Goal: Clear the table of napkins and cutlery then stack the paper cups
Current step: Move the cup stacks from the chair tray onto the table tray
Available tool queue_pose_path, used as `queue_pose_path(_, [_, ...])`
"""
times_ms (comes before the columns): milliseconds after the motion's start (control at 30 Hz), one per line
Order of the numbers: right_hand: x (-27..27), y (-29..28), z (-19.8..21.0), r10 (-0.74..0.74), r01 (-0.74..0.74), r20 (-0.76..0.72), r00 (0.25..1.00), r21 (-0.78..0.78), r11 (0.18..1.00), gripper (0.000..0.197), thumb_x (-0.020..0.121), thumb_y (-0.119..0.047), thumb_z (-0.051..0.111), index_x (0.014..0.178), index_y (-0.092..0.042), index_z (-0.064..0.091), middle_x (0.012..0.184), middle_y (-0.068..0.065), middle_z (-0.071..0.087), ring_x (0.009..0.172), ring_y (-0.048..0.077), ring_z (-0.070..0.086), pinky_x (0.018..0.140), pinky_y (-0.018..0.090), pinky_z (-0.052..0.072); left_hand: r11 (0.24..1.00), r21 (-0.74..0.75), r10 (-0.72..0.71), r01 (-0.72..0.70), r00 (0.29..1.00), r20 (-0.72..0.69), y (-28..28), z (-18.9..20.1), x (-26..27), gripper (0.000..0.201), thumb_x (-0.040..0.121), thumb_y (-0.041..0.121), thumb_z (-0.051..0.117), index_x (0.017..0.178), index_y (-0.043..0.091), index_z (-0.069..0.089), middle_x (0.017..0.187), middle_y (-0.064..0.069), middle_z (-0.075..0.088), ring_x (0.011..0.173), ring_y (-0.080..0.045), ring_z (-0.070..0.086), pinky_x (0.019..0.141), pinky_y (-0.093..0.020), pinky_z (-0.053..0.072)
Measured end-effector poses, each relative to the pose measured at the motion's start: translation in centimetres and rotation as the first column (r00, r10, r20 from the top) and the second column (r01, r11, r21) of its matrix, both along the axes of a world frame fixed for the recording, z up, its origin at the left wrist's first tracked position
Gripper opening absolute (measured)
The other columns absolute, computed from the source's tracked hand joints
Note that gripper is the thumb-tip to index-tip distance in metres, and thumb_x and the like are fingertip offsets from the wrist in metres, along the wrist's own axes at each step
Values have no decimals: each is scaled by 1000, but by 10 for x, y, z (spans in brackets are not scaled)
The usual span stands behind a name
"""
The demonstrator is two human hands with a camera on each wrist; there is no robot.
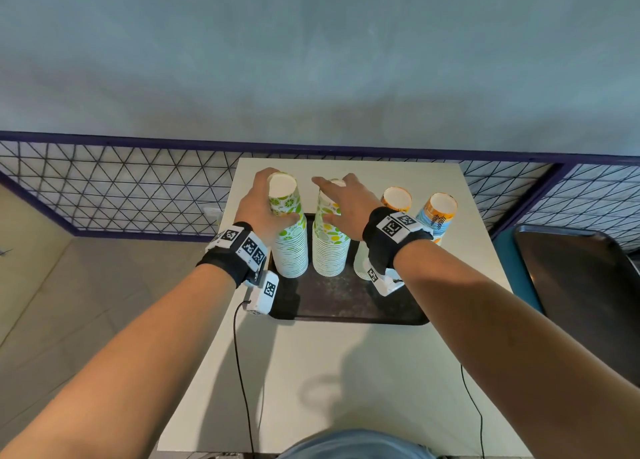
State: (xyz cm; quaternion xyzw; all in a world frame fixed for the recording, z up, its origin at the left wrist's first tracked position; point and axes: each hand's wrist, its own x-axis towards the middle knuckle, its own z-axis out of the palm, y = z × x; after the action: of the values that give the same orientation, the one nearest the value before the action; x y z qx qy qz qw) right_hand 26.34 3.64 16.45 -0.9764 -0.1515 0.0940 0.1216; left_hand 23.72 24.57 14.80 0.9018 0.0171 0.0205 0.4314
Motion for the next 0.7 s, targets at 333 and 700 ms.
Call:
queue_pose_path(333, [-4,6,0,-102,101,7,995,25,995,82,99,-32,64,160,-43,10,153,18,28,115,41,63,91,41,57,1000,20,-9,10,1000,-29,1,5,7,86,76,18,91,143,30,39,128,-4,67,114,-30,68,94,-40,57])
queue_pose_path(700, [-17,-18,28,-63,53,157,986,63,997,96,93,-57,58,164,-27,0,168,20,16,156,38,12,124,50,23,967,251,-113,33,944,311,-35,53,3,92,74,43,88,152,23,44,152,-11,41,141,-29,42,117,-47,40])
